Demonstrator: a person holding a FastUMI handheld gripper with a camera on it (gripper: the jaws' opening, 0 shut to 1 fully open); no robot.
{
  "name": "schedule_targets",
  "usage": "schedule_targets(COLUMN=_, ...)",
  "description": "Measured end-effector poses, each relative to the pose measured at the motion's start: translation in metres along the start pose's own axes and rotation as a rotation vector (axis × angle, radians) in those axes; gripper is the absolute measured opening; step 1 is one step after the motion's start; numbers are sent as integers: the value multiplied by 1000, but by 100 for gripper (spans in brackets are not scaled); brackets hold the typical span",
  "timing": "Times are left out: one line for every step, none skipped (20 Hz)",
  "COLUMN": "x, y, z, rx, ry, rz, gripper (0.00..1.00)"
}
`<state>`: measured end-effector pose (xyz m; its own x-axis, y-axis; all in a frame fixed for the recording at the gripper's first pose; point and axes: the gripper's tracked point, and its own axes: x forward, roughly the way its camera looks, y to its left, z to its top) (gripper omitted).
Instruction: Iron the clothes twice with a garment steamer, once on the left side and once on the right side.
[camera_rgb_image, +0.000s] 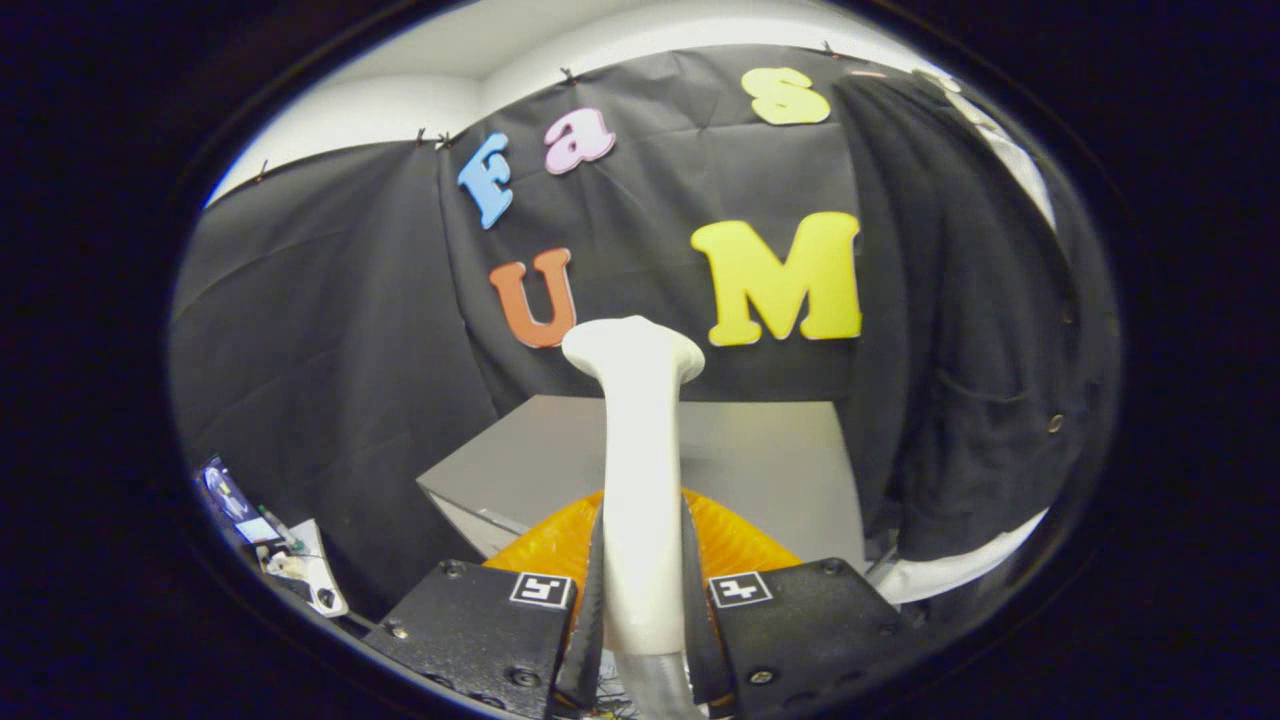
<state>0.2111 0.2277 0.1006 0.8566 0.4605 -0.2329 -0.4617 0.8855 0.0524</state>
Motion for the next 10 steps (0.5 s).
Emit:
schedule_targets(x=-18, y=-10, z=7, rx=8, ry=-30, rz=-21, gripper=37)
schedule_targets(x=-37, y=-20, z=13, rx=11, ry=-59, rz=-47, gripper=37)
schedule_targets(x=-55, y=-32, z=21, rx=20, ry=-85, rz=-82, gripper=37)
schedule_targets(x=-72, y=-43, z=25, rx=28, ry=-110, rz=-115, gripper=37)
schedule_targets(x=-88, y=-51, z=30, rx=37, ry=-138, rz=-141, gripper=37)
schedule_targets(x=-104, y=-60, z=36, rx=47, ry=-168, rz=-168, gripper=37)
schedule_targets(x=-119, y=-71, z=42, rx=53, ry=-190, rz=-198, gripper=37)
schedule_targets(x=-134, y=-83, z=47, rx=56, ry=-218, rz=-230, gripper=37)
schedule_targets(x=-147, y=-94, z=54, rx=51, ry=-246, rz=-266, gripper=37)
schedule_targets(x=-161, y=-105, z=59, rx=50, ry=-270, rz=-303, gripper=37)
